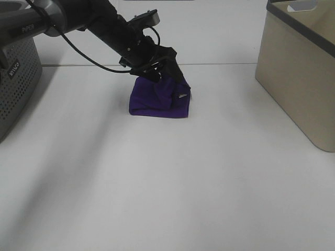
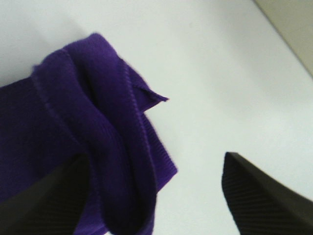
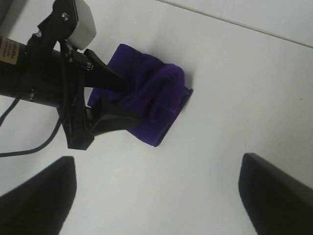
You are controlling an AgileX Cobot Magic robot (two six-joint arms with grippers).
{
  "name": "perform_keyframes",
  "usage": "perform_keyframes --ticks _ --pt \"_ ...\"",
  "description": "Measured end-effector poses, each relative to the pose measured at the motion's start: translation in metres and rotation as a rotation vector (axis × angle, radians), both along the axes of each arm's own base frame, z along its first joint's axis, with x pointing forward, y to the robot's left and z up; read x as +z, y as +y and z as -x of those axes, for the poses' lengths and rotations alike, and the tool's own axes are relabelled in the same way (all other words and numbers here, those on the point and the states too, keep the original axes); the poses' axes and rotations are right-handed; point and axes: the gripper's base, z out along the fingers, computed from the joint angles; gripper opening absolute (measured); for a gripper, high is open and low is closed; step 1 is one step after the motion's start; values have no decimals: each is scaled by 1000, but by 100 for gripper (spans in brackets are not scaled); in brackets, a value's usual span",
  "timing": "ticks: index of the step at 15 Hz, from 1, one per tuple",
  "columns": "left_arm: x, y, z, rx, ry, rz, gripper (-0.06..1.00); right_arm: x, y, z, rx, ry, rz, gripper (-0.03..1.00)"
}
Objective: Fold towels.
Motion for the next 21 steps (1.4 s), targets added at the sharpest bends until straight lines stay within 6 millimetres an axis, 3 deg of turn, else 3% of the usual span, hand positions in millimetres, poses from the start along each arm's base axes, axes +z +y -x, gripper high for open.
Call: perform_keyframes --ticks 4,7,12,15,17,19,21 --pt "12 -3 3 -45 -30 34 75 1 2 1 8 4 -20 88" --pt "29 24 0 -63 -66 -59 75 1 2 1 21 -3 -13 87" --pt "91 120 -4 101 -119 -385 75 -3 3 -1 100 -32 22 87" --pt "118 161 0 239 -129 -526 76 -6 1 -3 51 -12 32 87" --pt "135 184 3 322 -136 -525 76 -6 -4 -4 10 -13 56 87" --pt "159 221 10 428 -151 -510 76 4 -22 -4 -50 -28 54 87" --pt "180 270 30 537 -138 -500 76 22 -51 0 -118 -67 51 87"
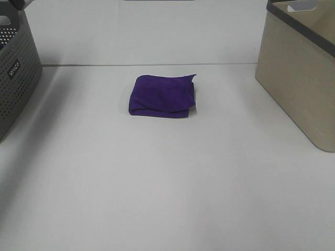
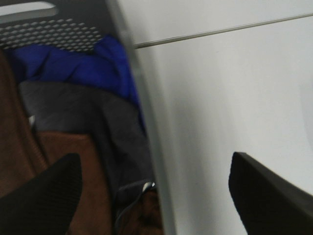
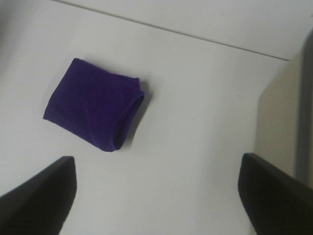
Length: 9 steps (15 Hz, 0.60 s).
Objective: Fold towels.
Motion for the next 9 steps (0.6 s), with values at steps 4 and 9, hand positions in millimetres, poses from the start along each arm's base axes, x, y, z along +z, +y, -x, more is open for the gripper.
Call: perform_keyframes --ticks 4,9 --pt "25 53 117 111 88 50 76 19 -35 85 -65 39 10 87" --pt "42 16 286 126 -99 -3 76 10 -59 238 -71 3 -4 87"
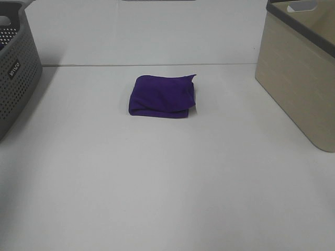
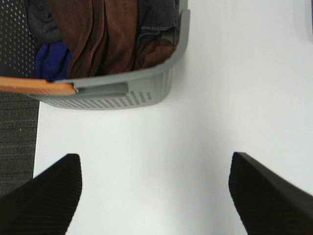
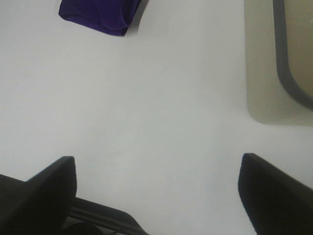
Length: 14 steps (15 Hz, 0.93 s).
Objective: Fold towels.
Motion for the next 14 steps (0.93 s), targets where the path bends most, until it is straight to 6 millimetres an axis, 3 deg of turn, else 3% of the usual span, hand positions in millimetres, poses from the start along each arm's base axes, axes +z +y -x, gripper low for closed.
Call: perform_keyframes --ticks 3,4,8,11,14 --pt "-13 -30 85 -1 -136 -38 76 -26 -13 79 -22 -111 -25 87" --pt "-20 -46 126 -25 -202 -59 76 -45 -22 118 -34 -187 -4 87" --pt "-39 -55 139 -198 -167 -72 76 -64 -36 165 -69 -338 34 87" --pt "-53 -56 159 -181 -208 -81 76 -69 -47 200 -119 -501 35 87" --pt "-77 -55 181 -108 -263 -81 76 -72 -52 216 -146 -587 51 87"
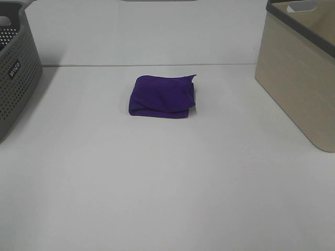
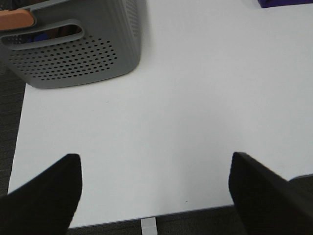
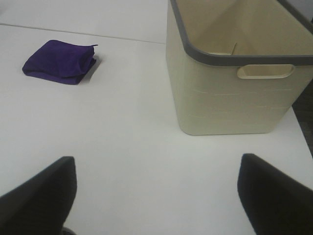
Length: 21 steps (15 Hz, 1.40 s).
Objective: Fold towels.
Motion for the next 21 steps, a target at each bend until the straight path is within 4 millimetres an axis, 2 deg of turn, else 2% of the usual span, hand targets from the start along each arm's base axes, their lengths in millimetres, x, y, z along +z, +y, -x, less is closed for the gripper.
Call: perform_keyframes --ticks 3,5,7,10,21 --pt "-20 2 17 78 -68 19 76 -12 0 -9 -9 38 15 87" --pt "-22 3 20 97 -90 28 76 -37 4 -29 -5 70 29 87" --pt "-21 0 18 75 -123 60 76 -49 5 -37 -2 96 37 87" --pt "-24 -1 9 62 -177 81 76 -49 5 -38 -2 91 38 87" --pt "-23 -1 8 63 -193 81 76 -49 6 -37 9 94 21 87"
